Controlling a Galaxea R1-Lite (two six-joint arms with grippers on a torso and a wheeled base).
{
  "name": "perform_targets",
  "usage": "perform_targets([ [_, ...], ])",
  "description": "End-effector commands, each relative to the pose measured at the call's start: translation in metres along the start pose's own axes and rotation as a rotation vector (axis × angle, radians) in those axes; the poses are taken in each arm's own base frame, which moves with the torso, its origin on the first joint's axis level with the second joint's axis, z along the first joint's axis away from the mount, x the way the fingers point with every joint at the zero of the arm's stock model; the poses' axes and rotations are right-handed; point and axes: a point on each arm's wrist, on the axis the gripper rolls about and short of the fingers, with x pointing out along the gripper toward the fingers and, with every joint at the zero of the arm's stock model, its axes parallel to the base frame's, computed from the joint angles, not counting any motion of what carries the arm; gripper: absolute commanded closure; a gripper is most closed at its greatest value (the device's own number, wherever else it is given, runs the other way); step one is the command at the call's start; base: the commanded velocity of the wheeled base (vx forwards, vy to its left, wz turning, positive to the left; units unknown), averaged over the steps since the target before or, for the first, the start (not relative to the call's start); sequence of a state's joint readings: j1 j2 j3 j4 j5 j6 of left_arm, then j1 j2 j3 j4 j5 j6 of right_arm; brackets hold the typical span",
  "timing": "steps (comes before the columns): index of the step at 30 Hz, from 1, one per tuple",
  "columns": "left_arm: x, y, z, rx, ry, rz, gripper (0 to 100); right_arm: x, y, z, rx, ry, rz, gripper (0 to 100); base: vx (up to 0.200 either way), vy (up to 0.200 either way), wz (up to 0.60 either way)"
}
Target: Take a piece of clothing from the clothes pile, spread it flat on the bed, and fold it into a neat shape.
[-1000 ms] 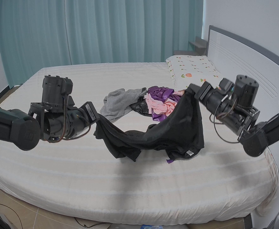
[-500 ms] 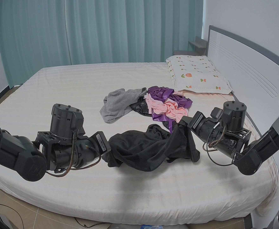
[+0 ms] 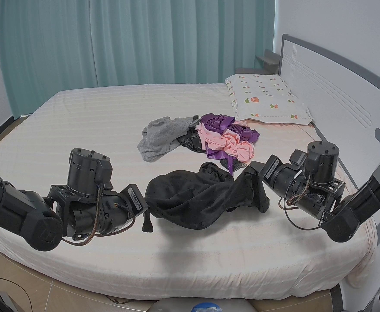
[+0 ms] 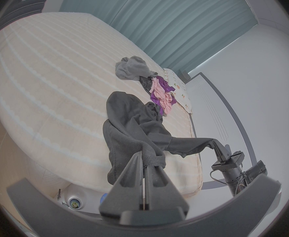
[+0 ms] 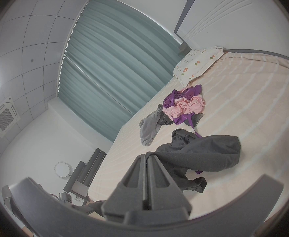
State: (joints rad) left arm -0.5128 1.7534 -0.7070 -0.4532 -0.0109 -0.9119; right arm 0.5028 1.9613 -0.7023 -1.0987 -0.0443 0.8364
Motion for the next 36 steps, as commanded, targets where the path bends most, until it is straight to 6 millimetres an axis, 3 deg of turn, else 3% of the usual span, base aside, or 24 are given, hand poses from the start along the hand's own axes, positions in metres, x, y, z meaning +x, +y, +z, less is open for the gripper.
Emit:
perform_targets([
  [1, 0.002, 0.001, 0.000, -0.003, 0.003, 0.004, 100, -0.002, 0.002, 0.001, 0.000, -0.002, 0.003, 100, 0.000, 0.000, 0.00],
  [6, 0.002, 0.002, 0.000, -0.004, 0.000, 0.008, 100, -0.002, 0.001, 0.000, -0.002, 0.000, 0.001, 100, 0.000, 0.000, 0.00],
  [19, -0.004, 0.003, 0.006, -0.013, -0.025, 0.005, 100, -0.003, 0.007, -0.005, -0.010, 0.010, 0.004, 100, 0.000, 0.200, 0.00],
  [26, -0.021, -0.003, 0.011, -0.019, -0.055, -0.039, 100, -0.009, 0.014, 0.003, -0.017, -0.041, 0.003, 100, 0.000, 0.200, 0.00],
  [36, -0.023, -0.006, 0.011, -0.044, -0.057, -0.052, 100, -0.012, 0.017, 0.008, -0.017, -0.059, 0.016, 100, 0.000, 0.200, 0.00],
])
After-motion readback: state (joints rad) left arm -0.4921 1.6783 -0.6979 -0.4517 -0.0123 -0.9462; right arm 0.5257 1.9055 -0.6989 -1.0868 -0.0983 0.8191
